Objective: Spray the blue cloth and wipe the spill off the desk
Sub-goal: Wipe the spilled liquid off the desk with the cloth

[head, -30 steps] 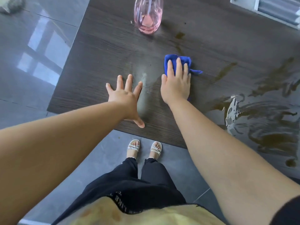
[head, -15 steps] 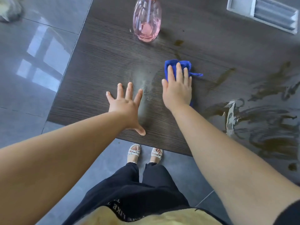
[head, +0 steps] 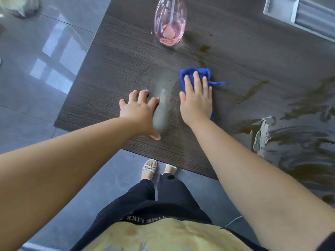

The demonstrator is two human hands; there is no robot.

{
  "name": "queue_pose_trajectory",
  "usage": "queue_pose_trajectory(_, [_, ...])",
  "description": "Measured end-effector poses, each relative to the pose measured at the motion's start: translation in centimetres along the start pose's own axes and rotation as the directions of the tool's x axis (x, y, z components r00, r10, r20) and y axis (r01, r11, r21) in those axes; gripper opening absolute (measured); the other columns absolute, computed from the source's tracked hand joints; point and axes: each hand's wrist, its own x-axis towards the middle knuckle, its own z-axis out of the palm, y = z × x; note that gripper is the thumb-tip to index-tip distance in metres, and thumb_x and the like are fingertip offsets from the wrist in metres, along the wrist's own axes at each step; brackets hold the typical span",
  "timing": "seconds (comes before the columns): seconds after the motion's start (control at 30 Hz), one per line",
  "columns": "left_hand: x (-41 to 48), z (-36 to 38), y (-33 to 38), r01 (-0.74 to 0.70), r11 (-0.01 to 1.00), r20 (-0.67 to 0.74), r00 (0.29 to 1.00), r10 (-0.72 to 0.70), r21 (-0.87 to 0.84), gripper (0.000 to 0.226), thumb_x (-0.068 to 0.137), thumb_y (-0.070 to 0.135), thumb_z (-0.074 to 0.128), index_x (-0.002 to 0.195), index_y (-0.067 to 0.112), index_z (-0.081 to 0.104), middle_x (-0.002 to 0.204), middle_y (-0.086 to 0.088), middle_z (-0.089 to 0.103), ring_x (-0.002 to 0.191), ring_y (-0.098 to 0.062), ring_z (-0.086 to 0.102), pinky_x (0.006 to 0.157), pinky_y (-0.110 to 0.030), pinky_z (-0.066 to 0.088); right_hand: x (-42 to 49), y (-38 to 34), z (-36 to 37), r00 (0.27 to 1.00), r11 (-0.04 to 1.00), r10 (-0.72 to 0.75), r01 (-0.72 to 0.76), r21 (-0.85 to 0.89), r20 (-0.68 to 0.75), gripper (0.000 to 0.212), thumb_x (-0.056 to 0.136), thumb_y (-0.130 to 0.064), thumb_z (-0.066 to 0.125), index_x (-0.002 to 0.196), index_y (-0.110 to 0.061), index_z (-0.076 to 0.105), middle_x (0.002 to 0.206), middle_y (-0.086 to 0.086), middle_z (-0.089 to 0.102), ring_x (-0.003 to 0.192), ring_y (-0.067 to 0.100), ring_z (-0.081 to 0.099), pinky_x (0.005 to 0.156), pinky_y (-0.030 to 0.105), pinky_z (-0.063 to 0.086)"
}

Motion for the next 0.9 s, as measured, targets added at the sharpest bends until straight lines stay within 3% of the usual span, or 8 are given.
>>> queue_pose_trajectory(0.1, [0.9, -2.0, 0.5, 0.046, 0.991, -0.061, 0.997, -0.054, -0.123, 0.096, 0.054, 0.064, 0.076, 0.133, 0.025, 0.037, 0.137, -0.006, 0.028, 0.128, -0.032, 0.026, 0.097, -0.047, 0.034, -3.8, 1.9, 0.4, 0.948, 0.947, -0.318, 0.318, -0.047, 0.008, 0.048, 0.094, -0.028, 0.036, 0.141, -0.015, 0.042, 0.150, 0.009, 0.034, 0.138, 0.035, 0.030, 0.111, 0.048, 0.025])
queue_pose_trajectory(0.2, [2.4, -3.3, 1.3, 0.060, 0.993, -0.149, 0.986, -0.075, -0.106, 0.105, 0.049, 0.066, 0.077, 0.134, 0.024, 0.033, 0.138, -0.008, 0.028, 0.128, -0.032, 0.025, 0.103, -0.047, 0.031, -4.6, 5.6, 0.0, 0.901, 0.896, -0.428, 0.434, -0.097, 0.075, 0.049, 0.093, -0.028, 0.032, 0.137, -0.015, 0.047, 0.146, 0.009, 0.041, 0.134, 0.034, 0.038, 0.108, 0.047, 0.031])
queue_pose_trajectory(0.33, [3.8, -3.4, 1.6, 0.132, 0.981, -0.063, 0.988, -0.142, -0.144, 0.131, 0.043, 0.069, 0.078, 0.146, 0.032, 0.006, 0.150, -0.004, 0.008, 0.137, -0.032, 0.008, 0.106, -0.059, 0.026, -0.3, 7.2, -1.3, 0.965, 0.964, -0.260, 0.262, -0.045, 0.044, 0.047, 0.099, -0.023, 0.038, 0.145, -0.014, 0.034, 0.154, 0.012, 0.025, 0.141, 0.036, 0.021, 0.112, 0.050, 0.020])
queue_pose_trajectory(0.43, [4.1, -2.9, 1.8, 0.159, 0.980, -0.024, 0.986, -0.163, -0.122, 0.136, 0.041, 0.066, 0.081, 0.147, 0.032, 0.002, 0.151, -0.004, 0.004, 0.138, -0.033, 0.006, 0.102, -0.064, 0.028, 4.0, 5.2, -2.0, 1.000, 1.000, -0.009, 0.009, -0.010, 0.009, 0.051, 0.102, -0.025, 0.033, 0.150, -0.017, 0.018, 0.158, 0.008, 0.008, 0.144, 0.032, 0.006, 0.116, 0.044, 0.008])
queue_pose_trajectory(0.5, [4.1, -3.0, 2.0, 0.161, 0.980, -0.020, 0.986, -0.165, -0.117, 0.136, 0.041, 0.065, 0.081, 0.147, 0.031, 0.003, 0.151, -0.004, 0.004, 0.139, -0.035, 0.005, 0.102, -0.065, 0.028, 4.4, 3.2, -1.7, 0.999, 0.999, 0.036, -0.036, 0.007, -0.014, 0.052, 0.101, -0.025, 0.034, 0.150, -0.016, 0.018, 0.158, 0.009, 0.008, 0.144, 0.033, 0.005, 0.116, 0.044, 0.006])
queue_pose_trajectory(0.7, [4.4, -3.3, 2.0, 0.173, 0.978, -0.002, 0.985, -0.174, -0.116, 0.138, 0.040, 0.064, 0.083, 0.147, 0.030, 0.002, 0.152, -0.006, 0.003, 0.139, -0.036, 0.004, 0.101, -0.068, 0.026, -0.5, 6.2, -0.6, 0.892, 0.891, -0.451, 0.452, -0.043, 0.035, 0.048, 0.092, -0.024, 0.037, 0.137, -0.010, 0.046, 0.145, 0.015, 0.041, 0.133, 0.038, 0.037, 0.106, 0.050, 0.033])
queue_pose_trajectory(0.8, [4.5, -3.2, 2.0, 0.174, 0.978, 0.002, 0.985, -0.175, -0.114, 0.140, 0.039, 0.064, 0.083, 0.147, 0.030, 0.001, 0.152, -0.006, 0.003, 0.138, -0.036, 0.005, 0.101, -0.069, 0.026, 2.9, 8.3, -1.7, 0.942, 0.941, -0.334, 0.333, -0.053, -0.010, 0.048, 0.095, -0.024, 0.037, 0.140, -0.010, 0.041, 0.148, 0.017, 0.034, 0.136, 0.039, 0.032, 0.108, 0.053, 0.030])
queue_pose_trajectory(0.9, [4.7, -3.3, 2.2, 0.179, 0.976, 0.015, 0.984, -0.179, -0.123, 0.140, 0.038, 0.062, 0.084, 0.147, 0.029, 0.002, 0.151, -0.006, 0.003, 0.137, -0.036, 0.005, 0.100, -0.069, 0.026, 7.9, 6.6, -2.7, 1.000, 1.000, 0.004, -0.004, 0.012, -0.029, 0.051, 0.101, -0.024, 0.033, 0.149, -0.016, 0.020, 0.158, 0.009, 0.011, 0.144, 0.031, 0.007, 0.116, 0.044, 0.009])
